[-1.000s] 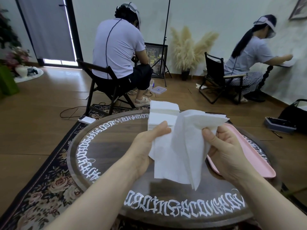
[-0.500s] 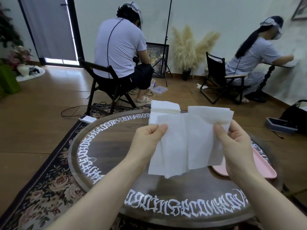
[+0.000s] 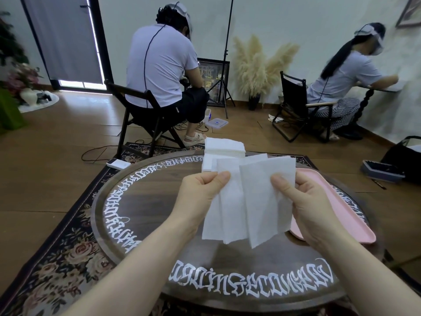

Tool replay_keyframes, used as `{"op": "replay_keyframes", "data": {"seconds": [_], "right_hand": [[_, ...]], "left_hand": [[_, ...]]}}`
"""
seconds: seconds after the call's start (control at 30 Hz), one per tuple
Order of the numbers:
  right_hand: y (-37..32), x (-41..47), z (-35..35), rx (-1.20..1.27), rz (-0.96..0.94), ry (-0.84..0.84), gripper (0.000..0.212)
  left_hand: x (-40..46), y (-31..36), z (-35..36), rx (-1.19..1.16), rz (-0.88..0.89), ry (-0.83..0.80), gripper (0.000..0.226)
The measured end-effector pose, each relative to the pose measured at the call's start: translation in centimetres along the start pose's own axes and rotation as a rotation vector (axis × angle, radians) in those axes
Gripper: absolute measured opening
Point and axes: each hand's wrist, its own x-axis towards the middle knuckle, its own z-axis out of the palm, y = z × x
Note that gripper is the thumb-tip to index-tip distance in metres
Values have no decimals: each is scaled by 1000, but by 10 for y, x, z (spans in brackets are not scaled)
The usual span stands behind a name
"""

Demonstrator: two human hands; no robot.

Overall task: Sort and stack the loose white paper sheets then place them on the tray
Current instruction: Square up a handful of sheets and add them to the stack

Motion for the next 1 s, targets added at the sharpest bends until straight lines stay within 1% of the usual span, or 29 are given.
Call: {"op": "replay_keyframes", "data": {"seconds": [0.07, 0.13, 0.17, 0.2, 0.27, 0.3, 0.4, 0.47, 0.57, 0.67, 0.77, 0.83, 0.9, 0.93, 1.0], "right_hand": [[-2, -1, 1, 10, -57, 63, 27], [-5, -2, 0, 19, -133, 157, 8], [-7, -1, -2, 13, -168, 198, 5], [-9, -1, -3, 2, -190, 216, 6], [-10, -2, -3, -5, -172, 177, 5], [-8, -2, -2, 9, -132, 130, 9], [-1, -3, 2, 32, 6, 0, 32], [1, -1, 2, 41, 50, -35, 39], [2, 1, 1, 33, 55, -56, 44], [3, 0, 2, 26, 52, -60, 41], [-4, 1, 1, 134, 61, -65, 33], [-11, 2, -4, 213, 30, -64, 21], [-15, 3, -7, 223, 7, -80, 11], [-14, 2, -7, 201, 7, -94, 12], [-8, 1, -6, 156, 22, -124, 21]], "left_hand": [[0, -1, 0, 17, 22, 38, 23], [1, -1, -2, 7, 48, 123, 23], [3, -1, -4, -4, 56, 161, 23], [4, 0, -5, -16, 58, 181, 23], [6, 1, -6, -26, 60, 176, 22], [6, 1, -6, -26, 60, 161, 22], [4, 0, -3, -37, 40, 96, 22], [2, 0, -1, -29, 30, 56, 22], [0, 0, 1, -11, 25, 40, 18], [-3, 1, 2, -1, 10, 38, 17], [-3, 4, 0, 12, 31, 66, 20], [-1, 5, -4, -11, 37, 124, 23], [1, 6, -7, -33, 33, 158, 24], [2, 6, -8, -37, 31, 154, 24], [2, 6, -6, -30, 28, 114, 22]]}}
